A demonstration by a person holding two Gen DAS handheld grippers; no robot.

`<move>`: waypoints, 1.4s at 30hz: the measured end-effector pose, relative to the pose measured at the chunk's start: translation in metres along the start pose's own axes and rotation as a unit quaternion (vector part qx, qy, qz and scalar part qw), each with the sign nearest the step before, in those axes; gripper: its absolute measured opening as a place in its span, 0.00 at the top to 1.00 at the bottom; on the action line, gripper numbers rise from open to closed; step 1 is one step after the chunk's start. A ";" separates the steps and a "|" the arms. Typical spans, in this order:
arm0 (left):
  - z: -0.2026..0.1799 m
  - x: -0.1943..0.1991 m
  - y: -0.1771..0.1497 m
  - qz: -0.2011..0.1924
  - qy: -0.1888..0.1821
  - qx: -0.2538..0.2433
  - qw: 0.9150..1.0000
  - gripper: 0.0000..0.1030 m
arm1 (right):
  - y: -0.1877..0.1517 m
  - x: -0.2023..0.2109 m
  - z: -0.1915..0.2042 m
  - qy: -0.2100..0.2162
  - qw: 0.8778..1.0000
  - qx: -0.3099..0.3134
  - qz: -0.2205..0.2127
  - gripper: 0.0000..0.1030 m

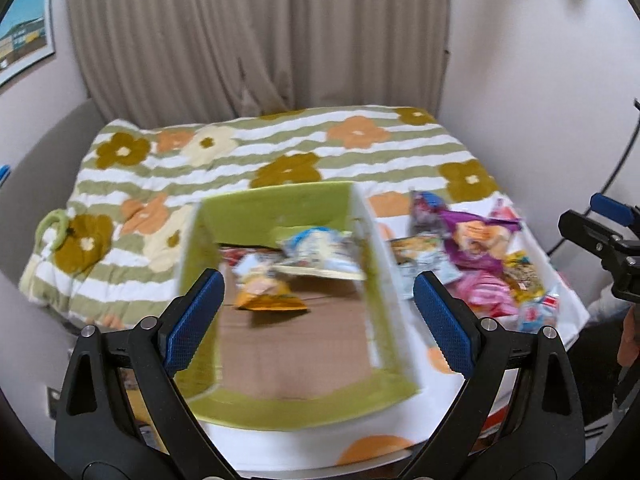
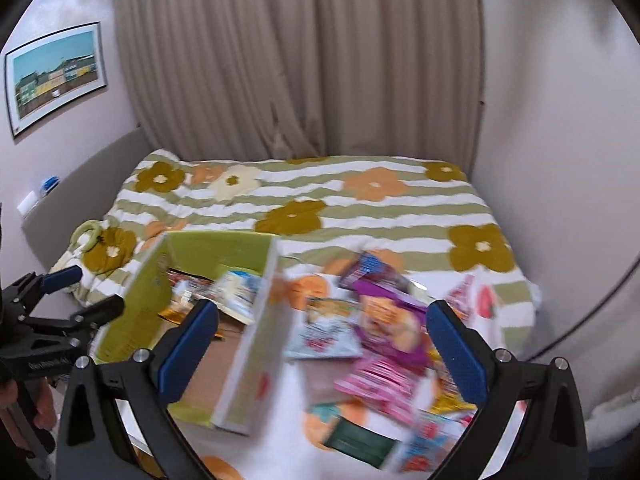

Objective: Organize snacks
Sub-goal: 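Grasp a pink wafer pack with the left gripper while the right grasps a shrimp-flake bag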

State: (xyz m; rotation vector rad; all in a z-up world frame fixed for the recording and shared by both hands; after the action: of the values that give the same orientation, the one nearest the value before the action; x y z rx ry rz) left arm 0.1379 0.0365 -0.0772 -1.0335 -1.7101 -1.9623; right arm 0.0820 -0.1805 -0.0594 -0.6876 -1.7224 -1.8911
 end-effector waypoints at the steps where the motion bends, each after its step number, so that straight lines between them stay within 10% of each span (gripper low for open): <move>1: -0.015 -0.003 -0.001 0.004 -0.007 -0.002 1.000 0.08 | -0.003 0.002 -0.013 -0.005 1.000 -0.003 0.002 0.00; 18: -0.192 -0.108 -0.041 0.115 -0.071 0.011 0.991 0.08 | -0.118 -0.021 -0.149 0.008 0.991 -0.033 0.132 0.00; 42: -0.245 -0.214 -0.079 0.167 -0.049 -0.016 0.985 0.08 | -0.195 -0.107 -0.166 0.093 0.976 -0.036 0.193 0.00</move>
State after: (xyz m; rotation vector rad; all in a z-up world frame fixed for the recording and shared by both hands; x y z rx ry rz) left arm 0.1565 -0.2240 -0.2866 -1.3494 -1.4428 -1.7544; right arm 0.0279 -0.3272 -0.2890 -0.7807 -1.3013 -1.6915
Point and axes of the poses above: each gripper's, at about its wrist camera, not at the fingertips, and x roughly against the way its jaws point, z to its left, y to its top, the point moved 3 cm from there along -x, roughly the way its jaws point
